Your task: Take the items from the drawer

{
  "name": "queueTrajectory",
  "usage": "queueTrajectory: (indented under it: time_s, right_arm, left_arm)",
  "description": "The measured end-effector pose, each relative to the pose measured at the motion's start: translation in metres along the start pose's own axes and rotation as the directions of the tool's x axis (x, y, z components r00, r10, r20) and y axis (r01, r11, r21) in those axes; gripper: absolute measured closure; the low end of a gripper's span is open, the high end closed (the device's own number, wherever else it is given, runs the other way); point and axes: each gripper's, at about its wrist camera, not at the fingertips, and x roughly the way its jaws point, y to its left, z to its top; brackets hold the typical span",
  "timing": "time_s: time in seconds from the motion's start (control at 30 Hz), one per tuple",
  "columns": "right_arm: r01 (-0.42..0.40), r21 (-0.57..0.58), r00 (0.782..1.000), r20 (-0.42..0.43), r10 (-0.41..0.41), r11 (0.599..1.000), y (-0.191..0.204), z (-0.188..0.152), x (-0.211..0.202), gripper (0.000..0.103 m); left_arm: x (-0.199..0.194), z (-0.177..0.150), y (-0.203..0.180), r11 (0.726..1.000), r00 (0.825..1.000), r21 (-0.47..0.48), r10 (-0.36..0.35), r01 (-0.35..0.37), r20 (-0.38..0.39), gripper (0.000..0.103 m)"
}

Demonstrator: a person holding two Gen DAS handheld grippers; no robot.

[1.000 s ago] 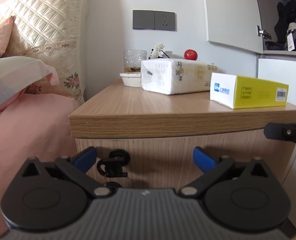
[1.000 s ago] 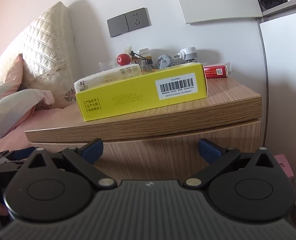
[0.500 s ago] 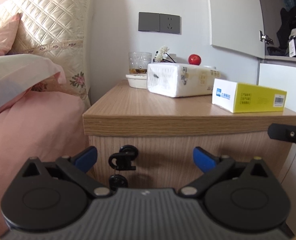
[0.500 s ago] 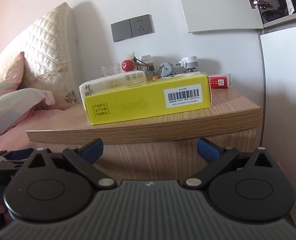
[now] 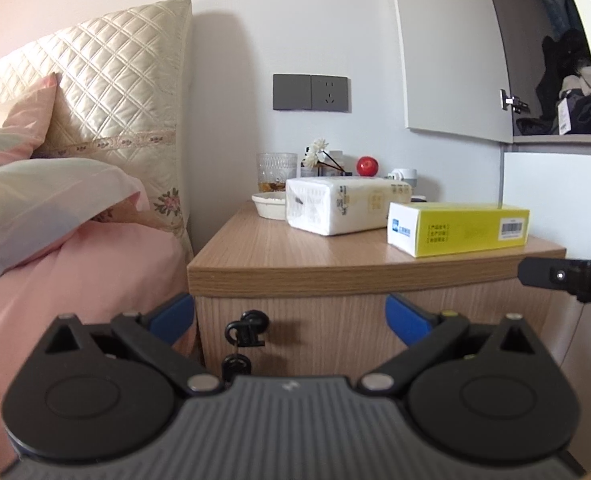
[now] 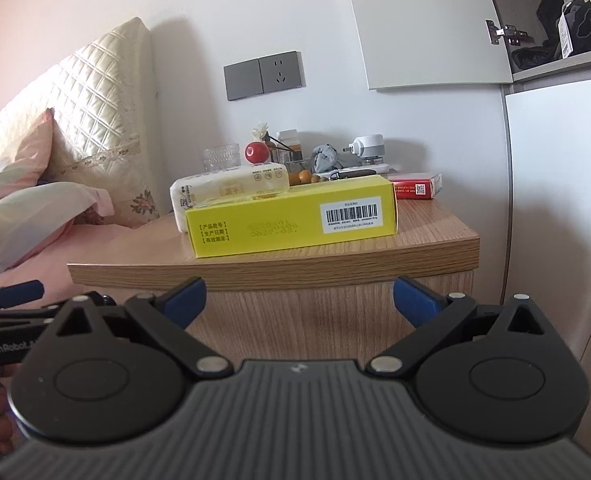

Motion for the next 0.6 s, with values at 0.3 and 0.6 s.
queueTrajectory:
  time_s: [0.3,0.6]
  right_arm:
    - [0.022,-0.022,0.998,0.054,-0.021,1.000,0.003,0.003,-0.040,0.001]
    - [0.028,-0.033,0.997,0.076,-0.026,0.999,0.000,0.000,-0.066,0.001]
  left_arm:
    - [-0.032,0.002,-0.007,1.000,1.000,-0.008,0.011,-0.011,0.016,0.000]
    - [-0.051,0.001,-0.015,1.000,0.999,0.015,0.009,-0.009,0.037,0.000]
